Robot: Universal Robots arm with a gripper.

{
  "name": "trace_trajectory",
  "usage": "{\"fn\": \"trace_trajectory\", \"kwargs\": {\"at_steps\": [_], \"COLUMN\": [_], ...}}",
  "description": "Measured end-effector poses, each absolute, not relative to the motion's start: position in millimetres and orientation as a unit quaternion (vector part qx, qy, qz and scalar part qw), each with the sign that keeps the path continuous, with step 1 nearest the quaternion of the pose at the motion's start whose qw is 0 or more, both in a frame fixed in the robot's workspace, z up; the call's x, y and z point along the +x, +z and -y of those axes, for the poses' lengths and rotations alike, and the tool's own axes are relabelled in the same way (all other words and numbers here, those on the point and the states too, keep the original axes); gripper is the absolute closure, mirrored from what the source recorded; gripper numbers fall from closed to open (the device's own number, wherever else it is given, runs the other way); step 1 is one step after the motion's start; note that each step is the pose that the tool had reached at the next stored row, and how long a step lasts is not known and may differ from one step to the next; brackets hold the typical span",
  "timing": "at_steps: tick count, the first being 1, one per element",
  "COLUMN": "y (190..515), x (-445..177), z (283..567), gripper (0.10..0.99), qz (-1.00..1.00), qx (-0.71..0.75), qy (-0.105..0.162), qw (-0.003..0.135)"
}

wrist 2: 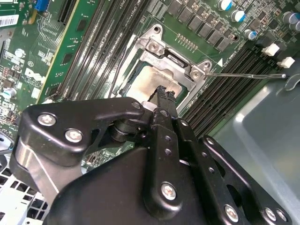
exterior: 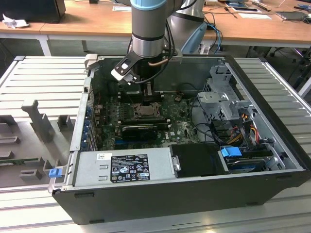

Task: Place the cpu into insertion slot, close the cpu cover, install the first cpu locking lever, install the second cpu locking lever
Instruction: 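Close the cpu cover, then install the first cpu locking lever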

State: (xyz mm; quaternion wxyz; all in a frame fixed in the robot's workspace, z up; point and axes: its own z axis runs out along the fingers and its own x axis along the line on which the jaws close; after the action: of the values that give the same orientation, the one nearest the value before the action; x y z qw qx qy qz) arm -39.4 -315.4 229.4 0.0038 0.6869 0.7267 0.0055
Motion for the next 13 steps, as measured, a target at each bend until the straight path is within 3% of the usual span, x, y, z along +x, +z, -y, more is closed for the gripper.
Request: {"fn": "trace_trajectory", "kwargs": {"at_steps": [13], "y": [240], "x": [-40], "z": [315], "gripper": [0.980], "qz": [-0.727], "qx": [0.687], "qy": [0.006], "qw": [0.004]}}
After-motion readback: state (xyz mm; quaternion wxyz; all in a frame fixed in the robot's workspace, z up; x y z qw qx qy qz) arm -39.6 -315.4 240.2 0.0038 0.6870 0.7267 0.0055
